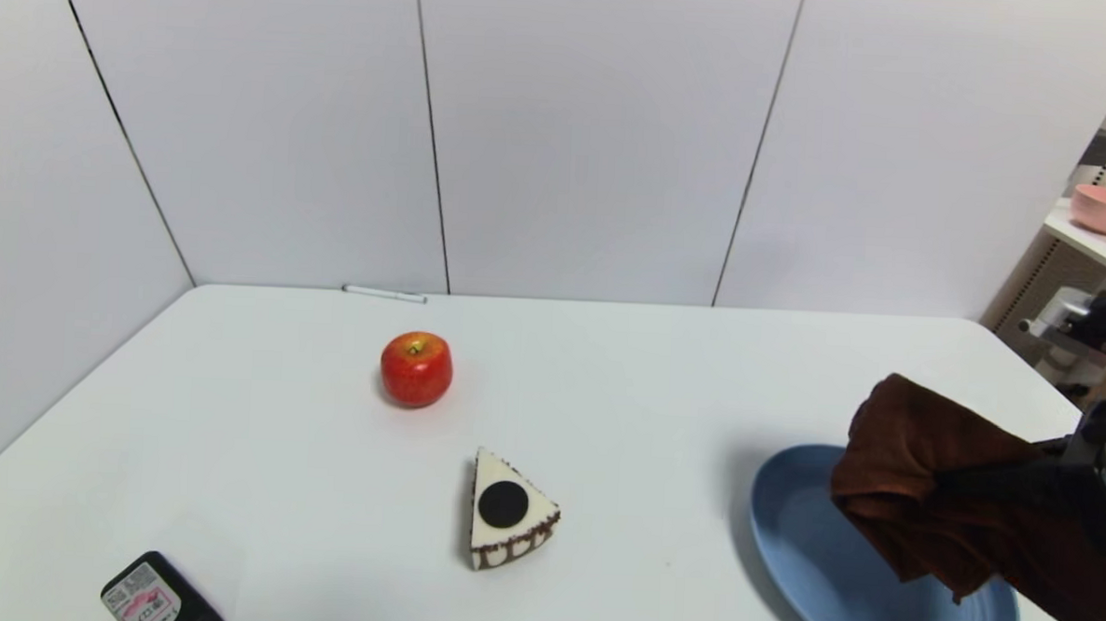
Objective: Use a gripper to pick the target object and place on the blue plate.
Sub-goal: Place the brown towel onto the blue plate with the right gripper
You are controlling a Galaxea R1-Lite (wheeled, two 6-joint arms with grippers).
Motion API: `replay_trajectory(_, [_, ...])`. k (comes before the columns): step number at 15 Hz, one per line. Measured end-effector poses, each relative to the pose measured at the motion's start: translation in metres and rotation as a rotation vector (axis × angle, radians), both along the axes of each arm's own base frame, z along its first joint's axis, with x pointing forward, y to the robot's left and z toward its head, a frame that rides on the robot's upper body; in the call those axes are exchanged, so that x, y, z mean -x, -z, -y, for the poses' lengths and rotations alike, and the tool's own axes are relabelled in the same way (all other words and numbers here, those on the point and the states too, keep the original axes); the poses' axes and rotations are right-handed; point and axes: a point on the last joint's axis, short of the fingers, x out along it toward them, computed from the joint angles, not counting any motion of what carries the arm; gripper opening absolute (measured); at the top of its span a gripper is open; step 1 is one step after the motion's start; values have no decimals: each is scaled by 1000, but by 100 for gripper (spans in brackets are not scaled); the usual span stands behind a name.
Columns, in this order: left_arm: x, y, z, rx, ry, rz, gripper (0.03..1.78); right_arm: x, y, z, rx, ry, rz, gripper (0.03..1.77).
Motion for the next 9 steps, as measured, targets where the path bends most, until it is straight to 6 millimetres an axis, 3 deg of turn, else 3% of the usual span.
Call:
replay_trajectory(5, [0,0,0,0,0,0,169,-4,18,-4,-1,-21,23,30])
replay_trajectory(9, [0,0,0,0,0,0,169,-11,19,-2,0,-10,57,86])
